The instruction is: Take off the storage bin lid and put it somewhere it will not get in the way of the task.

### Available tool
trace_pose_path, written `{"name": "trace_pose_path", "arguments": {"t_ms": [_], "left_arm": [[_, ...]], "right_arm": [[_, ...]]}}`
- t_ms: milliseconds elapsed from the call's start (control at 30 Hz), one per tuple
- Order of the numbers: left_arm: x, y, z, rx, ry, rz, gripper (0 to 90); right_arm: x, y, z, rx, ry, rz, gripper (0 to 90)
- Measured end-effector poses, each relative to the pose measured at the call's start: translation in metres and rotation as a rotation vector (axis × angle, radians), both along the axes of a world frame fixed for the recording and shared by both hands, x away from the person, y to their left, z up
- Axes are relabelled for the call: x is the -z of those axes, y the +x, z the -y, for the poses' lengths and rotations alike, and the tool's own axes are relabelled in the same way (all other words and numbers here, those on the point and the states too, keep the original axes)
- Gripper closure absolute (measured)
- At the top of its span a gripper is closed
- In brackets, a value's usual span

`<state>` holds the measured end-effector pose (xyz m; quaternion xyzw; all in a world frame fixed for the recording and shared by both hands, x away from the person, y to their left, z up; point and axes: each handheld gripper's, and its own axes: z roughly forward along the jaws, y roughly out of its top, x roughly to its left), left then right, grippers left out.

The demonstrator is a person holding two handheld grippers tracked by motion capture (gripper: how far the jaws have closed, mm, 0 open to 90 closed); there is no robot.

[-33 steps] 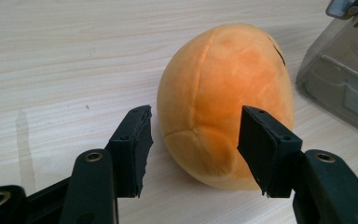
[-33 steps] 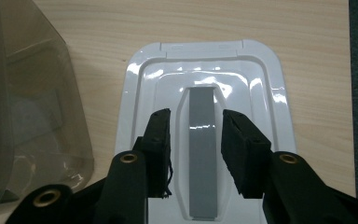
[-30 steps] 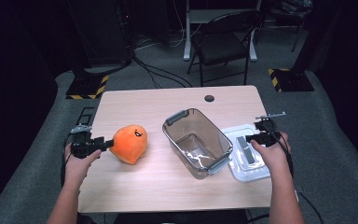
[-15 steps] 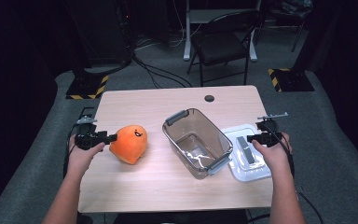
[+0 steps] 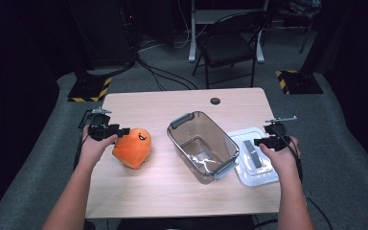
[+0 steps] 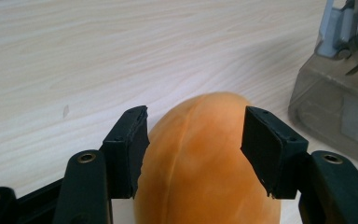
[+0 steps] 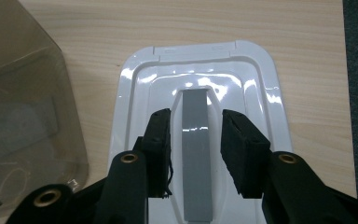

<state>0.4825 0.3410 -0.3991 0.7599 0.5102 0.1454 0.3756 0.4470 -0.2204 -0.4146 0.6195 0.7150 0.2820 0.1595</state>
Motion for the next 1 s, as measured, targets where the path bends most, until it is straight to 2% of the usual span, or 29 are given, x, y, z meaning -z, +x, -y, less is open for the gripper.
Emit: {"name": "trace_pose_path", "arguments": {"t_ms": [100,333,367,500,700,800,900,1000], "left_arm": [[0.000,0.008,0.006,0.017,0.010,-0.003,40.6],[0.000,0.020,0.015,0.030,-0.003,-0.003,40.5],[0.000,0.024,0.017,0.040,0.001,-0.015,40.5],[0.003,0.031,0.024,0.057,0.011,-0.024,40.6],[0.013,0.040,0.034,0.086,0.029,-0.053,40.3],[0.016,0.041,0.036,0.092,0.032,-0.069,39.7],[0.021,0.044,0.038,0.091,0.056,-0.088,38.8],[0.023,0.044,0.035,0.092,0.047,-0.111,36.7]], "right_arm": [[0.001,0.001,0.002,-0.009,0.001,0.007,62.8],[0.001,0.000,0.002,-0.002,0.005,0.011,62.9],[0.001,0.000,0.002,-0.001,0.006,0.012,62.9],[0.002,0.001,0.002,-0.001,0.009,0.010,63.1],[0.003,0.001,0.001,-0.005,0.024,-0.001,63.1],[0.003,0.001,0.001,-0.005,0.027,0.000,63.2],[0.003,0.001,0.001,-0.003,0.029,-0.001,63.3],[0.004,0.001,0.001,-0.003,0.028,0.002,63.3]]}}
